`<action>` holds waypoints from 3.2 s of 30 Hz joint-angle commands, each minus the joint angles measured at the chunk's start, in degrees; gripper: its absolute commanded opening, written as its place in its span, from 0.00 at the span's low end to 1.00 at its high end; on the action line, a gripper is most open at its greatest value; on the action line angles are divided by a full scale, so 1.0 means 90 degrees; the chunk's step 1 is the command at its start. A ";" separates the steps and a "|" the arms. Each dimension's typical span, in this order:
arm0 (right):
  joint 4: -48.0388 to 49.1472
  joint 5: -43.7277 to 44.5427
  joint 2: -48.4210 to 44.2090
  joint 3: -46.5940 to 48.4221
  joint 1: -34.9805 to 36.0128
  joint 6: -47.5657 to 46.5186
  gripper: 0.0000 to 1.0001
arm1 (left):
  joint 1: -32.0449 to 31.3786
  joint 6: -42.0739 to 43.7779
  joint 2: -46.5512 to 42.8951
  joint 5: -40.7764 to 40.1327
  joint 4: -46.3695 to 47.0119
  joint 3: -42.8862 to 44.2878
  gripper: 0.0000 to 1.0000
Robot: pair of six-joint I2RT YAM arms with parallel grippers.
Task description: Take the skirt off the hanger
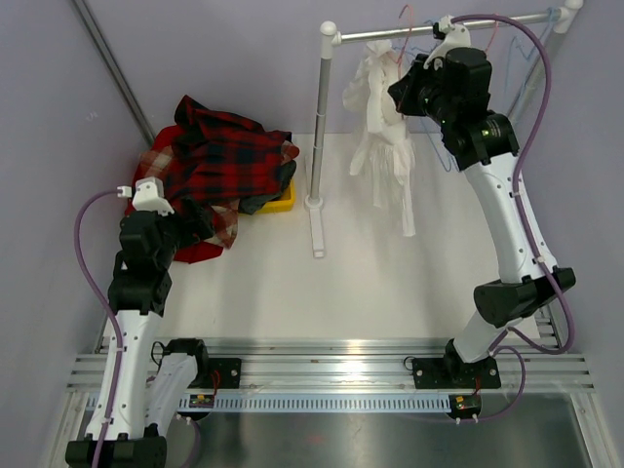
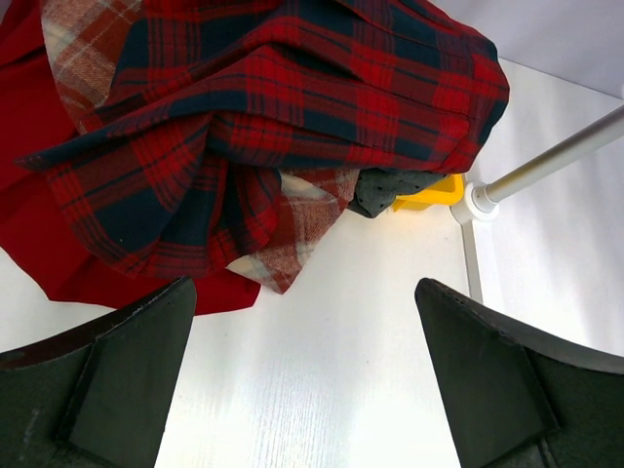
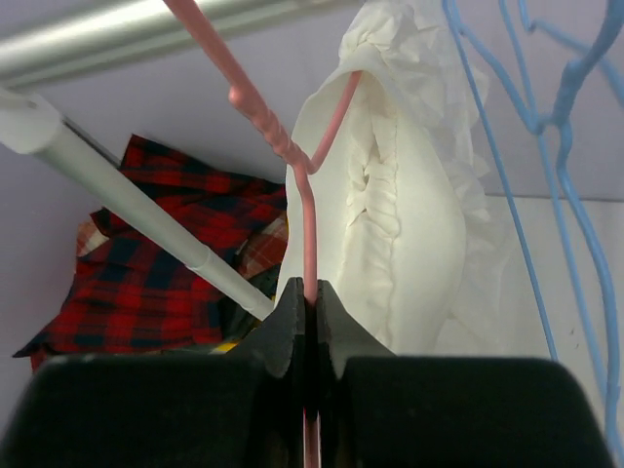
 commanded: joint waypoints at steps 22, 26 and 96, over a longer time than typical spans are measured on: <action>0.0721 -0.0197 -0.3072 -0.2443 -0.0002 0.0903 0.00 | -0.6182 0.0655 0.2145 -0.1671 0.0535 0.3127 0.99; 0.0418 -0.0051 -0.3325 -0.2472 0.0007 0.1147 0.00 | -0.7268 0.0655 0.2741 -0.2346 0.0858 0.3263 0.99; -0.1191 0.0313 -0.3716 -0.1076 -0.0002 0.1782 0.00 | -1.1728 -0.1318 0.5272 -0.6956 0.1111 0.2707 0.00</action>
